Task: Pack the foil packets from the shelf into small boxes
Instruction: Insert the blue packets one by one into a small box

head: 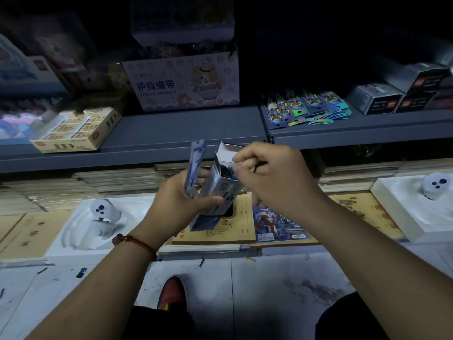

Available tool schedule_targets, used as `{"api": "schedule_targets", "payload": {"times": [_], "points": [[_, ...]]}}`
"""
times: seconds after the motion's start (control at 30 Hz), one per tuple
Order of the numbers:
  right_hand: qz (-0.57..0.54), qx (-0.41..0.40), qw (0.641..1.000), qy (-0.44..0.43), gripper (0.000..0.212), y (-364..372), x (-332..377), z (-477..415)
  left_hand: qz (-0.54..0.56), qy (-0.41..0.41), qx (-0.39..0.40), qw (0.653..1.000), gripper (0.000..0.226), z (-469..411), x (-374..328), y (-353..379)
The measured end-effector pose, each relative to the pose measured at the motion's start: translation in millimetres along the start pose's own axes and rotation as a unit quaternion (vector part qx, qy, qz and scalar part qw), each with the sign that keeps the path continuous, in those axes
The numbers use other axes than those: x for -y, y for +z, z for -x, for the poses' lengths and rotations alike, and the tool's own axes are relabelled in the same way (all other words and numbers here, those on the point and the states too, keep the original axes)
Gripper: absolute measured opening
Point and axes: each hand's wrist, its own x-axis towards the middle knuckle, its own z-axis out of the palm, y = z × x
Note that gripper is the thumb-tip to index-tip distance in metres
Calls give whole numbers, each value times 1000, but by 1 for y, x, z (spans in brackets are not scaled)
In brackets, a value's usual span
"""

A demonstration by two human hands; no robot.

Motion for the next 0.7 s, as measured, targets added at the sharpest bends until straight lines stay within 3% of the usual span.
{"api": "schedule_targets", "payload": {"times": [0.13,0.37,0.7], "points": [[23,-5,996,-84,8,9,7,2,-29,23,16,999,42,1,-4,7],[26,-50,995,-77,10,18,6,1,-43,44,7,998,50,0,-5,14],[95,-40,988,-115,20,14,2,-1,-37,51,29,998,46,2,-5,14]]}}
